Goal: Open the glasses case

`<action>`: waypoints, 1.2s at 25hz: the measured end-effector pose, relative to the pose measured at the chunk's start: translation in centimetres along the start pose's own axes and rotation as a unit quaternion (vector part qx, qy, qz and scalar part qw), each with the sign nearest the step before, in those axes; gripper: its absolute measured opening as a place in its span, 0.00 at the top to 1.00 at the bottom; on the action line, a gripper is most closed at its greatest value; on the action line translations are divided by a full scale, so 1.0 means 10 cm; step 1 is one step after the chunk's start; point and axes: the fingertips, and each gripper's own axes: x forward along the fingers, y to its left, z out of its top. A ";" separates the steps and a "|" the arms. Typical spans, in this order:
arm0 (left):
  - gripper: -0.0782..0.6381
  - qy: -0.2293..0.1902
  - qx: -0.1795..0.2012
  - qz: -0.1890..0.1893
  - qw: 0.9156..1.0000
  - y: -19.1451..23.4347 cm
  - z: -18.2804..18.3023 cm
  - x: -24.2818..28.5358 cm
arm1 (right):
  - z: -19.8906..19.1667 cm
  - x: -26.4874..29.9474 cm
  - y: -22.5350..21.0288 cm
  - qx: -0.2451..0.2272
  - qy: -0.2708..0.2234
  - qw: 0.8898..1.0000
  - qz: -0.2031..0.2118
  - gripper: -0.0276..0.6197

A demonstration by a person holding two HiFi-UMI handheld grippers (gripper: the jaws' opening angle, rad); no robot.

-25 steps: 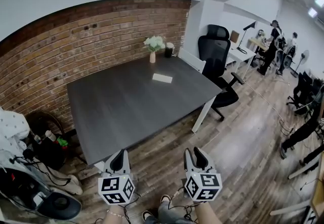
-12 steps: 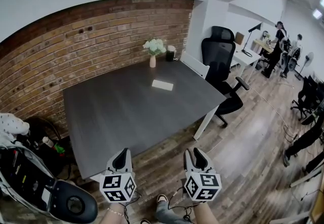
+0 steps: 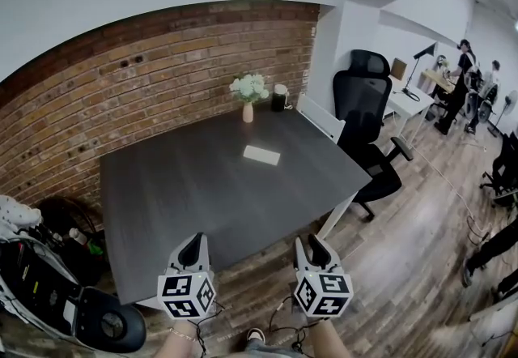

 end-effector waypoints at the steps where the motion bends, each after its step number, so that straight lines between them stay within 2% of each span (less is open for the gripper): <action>1: 0.90 0.000 0.000 0.005 1.000 -0.01 0.00 0.06 | 0.02 0.07 -0.05 -0.001 0.000 1.000 0.004 0.76; 10: 0.90 0.015 -0.004 0.023 1.000 -0.04 -0.07 0.56 | 0.01 0.61 -0.18 -0.002 0.018 0.999 0.040 0.77; 17: 0.90 0.016 -0.013 0.014 1.000 0.01 -0.11 1.05 | -0.08 1.08 -0.32 -0.001 0.036 0.999 0.041 0.77; 30: 0.90 0.017 -0.029 -0.007 0.999 0.07 0.15 2.71 | 0.28 2.35 -0.87 -0.012 0.049 0.999 0.020 0.77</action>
